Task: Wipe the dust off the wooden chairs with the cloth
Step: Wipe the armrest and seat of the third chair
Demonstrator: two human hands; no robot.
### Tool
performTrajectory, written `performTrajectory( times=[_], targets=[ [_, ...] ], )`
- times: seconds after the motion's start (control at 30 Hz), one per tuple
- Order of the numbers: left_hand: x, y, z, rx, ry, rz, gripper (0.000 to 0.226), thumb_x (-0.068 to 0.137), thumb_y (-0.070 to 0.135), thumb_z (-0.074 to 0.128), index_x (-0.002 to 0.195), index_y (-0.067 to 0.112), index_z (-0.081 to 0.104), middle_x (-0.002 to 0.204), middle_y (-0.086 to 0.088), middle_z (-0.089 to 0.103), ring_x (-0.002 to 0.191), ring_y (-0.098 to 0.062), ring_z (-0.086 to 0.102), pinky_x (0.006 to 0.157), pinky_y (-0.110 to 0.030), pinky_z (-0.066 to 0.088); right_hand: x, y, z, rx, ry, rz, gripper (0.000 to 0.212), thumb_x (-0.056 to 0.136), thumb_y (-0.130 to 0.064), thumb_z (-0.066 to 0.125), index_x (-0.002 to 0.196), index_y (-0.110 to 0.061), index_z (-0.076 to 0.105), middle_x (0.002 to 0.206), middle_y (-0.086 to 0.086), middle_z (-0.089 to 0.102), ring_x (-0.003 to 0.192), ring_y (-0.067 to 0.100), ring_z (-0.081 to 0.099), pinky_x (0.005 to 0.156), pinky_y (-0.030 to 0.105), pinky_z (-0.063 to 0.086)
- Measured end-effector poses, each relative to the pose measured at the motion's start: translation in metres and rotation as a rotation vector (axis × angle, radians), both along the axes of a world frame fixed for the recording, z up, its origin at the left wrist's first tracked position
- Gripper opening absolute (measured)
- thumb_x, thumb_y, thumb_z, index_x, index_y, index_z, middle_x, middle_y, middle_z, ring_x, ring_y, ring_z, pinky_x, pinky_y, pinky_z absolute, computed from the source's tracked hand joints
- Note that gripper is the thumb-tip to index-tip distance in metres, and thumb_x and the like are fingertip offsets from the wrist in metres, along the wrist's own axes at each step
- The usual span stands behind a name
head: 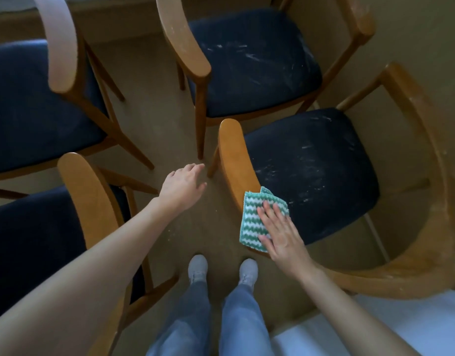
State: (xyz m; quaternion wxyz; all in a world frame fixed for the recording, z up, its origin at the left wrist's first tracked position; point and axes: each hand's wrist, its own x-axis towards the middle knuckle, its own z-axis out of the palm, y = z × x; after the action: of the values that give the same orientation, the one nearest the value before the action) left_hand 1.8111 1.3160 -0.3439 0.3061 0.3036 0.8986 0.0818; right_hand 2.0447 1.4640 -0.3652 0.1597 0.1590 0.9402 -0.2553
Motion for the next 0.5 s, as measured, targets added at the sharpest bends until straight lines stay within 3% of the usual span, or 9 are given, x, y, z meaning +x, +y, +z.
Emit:
performTrajectory(
  times=[0.13, 0.37, 0.5],
  targets=[
    [-0.001, -0.003, -0.001, 0.007, 0.006, -0.02, 0.054, 0.099, 0.033, 0.041, 0.148, 0.02, 0.023, 0.152, -0.006, 0.029, 0.137, -0.026, 0.033, 0.111, -0.037, 0.024, -0.04, 0.002, 0.003, -0.002, 0.02, -0.01, 0.059, 0.092, -0.05, 0.011, 0.145, -0.031, -0.005, 0.152, -0.017, -0.013, 0.142, 0.003, -0.014, 0.119, 0.034, -0.001],
    [-0.009, -0.014, -0.008, -0.028, 0.0, -0.008, 0.055, 0.098, 0.034, 0.04, 0.148, 0.02, 0.022, 0.152, -0.005, 0.029, 0.136, -0.027, 0.034, 0.109, -0.038, 0.025, -0.194, 0.027, 0.003, 0.027, -0.086, 0.008, 0.059, 0.103, -0.03, 0.027, 0.15, -0.022, -0.009, 0.157, -0.002, -0.02, 0.144, 0.017, -0.019, 0.119, 0.043, 0.0],
    [-0.011, -0.018, -0.01, -0.01, -0.005, 0.014, 0.055, 0.098, 0.033, 0.041, 0.148, 0.019, 0.022, 0.151, -0.006, 0.03, 0.135, -0.027, 0.035, 0.108, -0.039, 0.028, -0.213, 0.035, 0.006, 0.018, -0.103, 0.048, 0.06, 0.103, -0.028, 0.027, 0.15, -0.022, -0.009, 0.157, -0.003, -0.021, 0.143, 0.016, -0.02, 0.119, 0.044, 0.002]
  ],
)
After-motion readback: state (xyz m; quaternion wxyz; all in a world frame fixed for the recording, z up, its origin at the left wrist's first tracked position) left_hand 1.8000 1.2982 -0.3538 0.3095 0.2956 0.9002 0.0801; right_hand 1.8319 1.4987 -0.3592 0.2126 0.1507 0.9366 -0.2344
